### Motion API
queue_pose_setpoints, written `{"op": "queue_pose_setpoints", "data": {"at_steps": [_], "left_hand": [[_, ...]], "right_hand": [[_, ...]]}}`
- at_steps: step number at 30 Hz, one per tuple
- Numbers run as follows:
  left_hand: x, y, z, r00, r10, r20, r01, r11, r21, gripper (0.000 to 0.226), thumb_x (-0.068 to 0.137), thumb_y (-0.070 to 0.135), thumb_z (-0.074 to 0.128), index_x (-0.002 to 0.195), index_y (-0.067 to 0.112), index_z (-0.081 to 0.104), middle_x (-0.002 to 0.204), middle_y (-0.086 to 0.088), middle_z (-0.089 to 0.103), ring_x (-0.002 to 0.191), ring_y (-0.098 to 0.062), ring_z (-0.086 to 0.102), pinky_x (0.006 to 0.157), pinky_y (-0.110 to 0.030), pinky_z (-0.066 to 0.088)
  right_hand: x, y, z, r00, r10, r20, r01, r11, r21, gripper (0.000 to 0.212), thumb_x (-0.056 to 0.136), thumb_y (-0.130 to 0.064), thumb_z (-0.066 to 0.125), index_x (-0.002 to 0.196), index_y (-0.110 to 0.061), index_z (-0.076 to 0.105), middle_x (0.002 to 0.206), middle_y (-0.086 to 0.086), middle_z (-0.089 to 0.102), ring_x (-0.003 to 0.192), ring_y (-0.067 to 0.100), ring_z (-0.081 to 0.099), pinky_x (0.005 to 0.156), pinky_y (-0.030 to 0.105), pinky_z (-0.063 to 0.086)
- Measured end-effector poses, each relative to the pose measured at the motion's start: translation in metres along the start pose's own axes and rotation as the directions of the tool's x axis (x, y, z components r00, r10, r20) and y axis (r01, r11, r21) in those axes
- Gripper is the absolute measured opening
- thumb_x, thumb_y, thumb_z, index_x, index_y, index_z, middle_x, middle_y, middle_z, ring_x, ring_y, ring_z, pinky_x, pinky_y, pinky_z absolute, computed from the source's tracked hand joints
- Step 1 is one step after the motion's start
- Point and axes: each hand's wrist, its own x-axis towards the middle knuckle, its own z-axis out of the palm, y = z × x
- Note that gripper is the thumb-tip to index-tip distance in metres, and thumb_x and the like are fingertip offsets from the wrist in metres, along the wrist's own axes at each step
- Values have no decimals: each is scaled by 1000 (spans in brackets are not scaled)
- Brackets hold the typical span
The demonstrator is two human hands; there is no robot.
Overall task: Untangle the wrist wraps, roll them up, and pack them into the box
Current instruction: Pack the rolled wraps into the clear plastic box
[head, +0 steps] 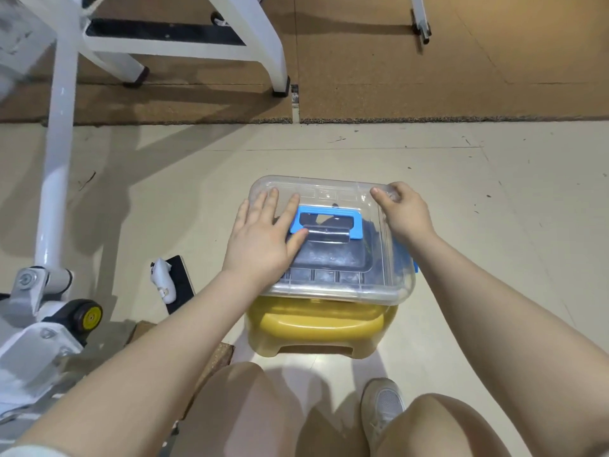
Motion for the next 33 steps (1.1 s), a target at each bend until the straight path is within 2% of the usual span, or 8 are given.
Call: {"op": "queue_pose_setpoints", "data": {"at_steps": [2, 5, 11, 17, 21, 24, 26, 33], "left_hand": [[4, 8, -2, 993, 116, -24, -114, 992, 61, 73, 88, 65, 10, 151, 31, 2, 160, -6, -6, 147, -23, -7, 115, -37, -13], [19, 21, -1, 975, 222, 8, -222, 971, 84, 87, 77, 73, 6, 152, 30, 3, 159, -4, -14, 146, -24, -12, 114, -40, -15], [33, 27, 8, 985, 108, 135, -113, 993, 29, 100, 68, 89, 30, 147, 43, -9, 156, -6, -24, 143, -30, -23, 114, -49, -13], [35, 28, 7, 984, 90, 151, -99, 994, 55, 106, 59, 93, 34, 147, 48, -4, 156, -8, -26, 142, -32, -25, 115, -53, -11], [35, 29, 6, 983, 82, 163, -92, 994, 54, 107, 58, 93, 34, 147, 48, -5, 155, -8, -26, 141, -32, -26, 115, -54, -9], [34, 29, 6, 983, 82, 167, -93, 994, 60, 107, 58, 93, 33, 147, 47, -5, 155, -9, -26, 141, -33, -26, 115, -54, -9], [34, 29, 5, 982, 81, 171, -92, 994, 60, 107, 59, 93, 34, 147, 47, -5, 155, -9, -26, 141, -33, -26, 115, -54, -8], [34, 29, 5, 981, 84, 178, -96, 993, 63, 107, 59, 93, 33, 148, 46, -5, 155, -9, -26, 141, -33, -26, 115, -54, -8]], "right_hand": [[0, 1, 0, 1000, 2, 9, -2, 1000, 14, 43, 89, -50, 53, 114, -15, 56, 114, 10, 62, 99, 30, 60, 81, 32, 44], [0, -3, -1, 1000, -28, -5, 27, 989, -143, 46, 92, -50, 48, 122, -14, 53, 117, 10, 61, 107, 31, 55, 82, 34, 41], [13, -9, 0, 993, -111, -32, 96, 949, -299, 45, 91, -53, 46, 122, -20, 54, 110, 11, 64, 105, 34, 57, 82, 37, 45], [7, -15, -7, 993, -90, -75, 81, 990, -118, 58, 86, -44, 60, 133, -13, 46, 130, 11, 53, 120, 24, 49, 94, 32, 38], [-10, -8, -22, 989, 149, 26, -149, 989, -4, 86, 78, -45, 71, 141, -4, 30, 136, 13, 46, 122, 28, 48, 98, 38, 42], [-20, -8, -36, 932, 312, 183, -331, 940, 82, 60, 76, -42, 74, 112, 1, 52, 101, 12, 55, 78, 21, 56, 65, 31, 46], [-22, -12, -39, 921, 321, 222, -346, 935, 84, 47, 79, -34, 74, 102, 3, 56, 91, 13, 60, 65, 19, 55, 55, 28, 44], [-26, -18, -22, 926, 343, 159, -356, 933, 57, 24, 90, -9, 51, 113, 0, 54, 100, 17, 57, 83, 30, 55, 67, 33, 46]]}}
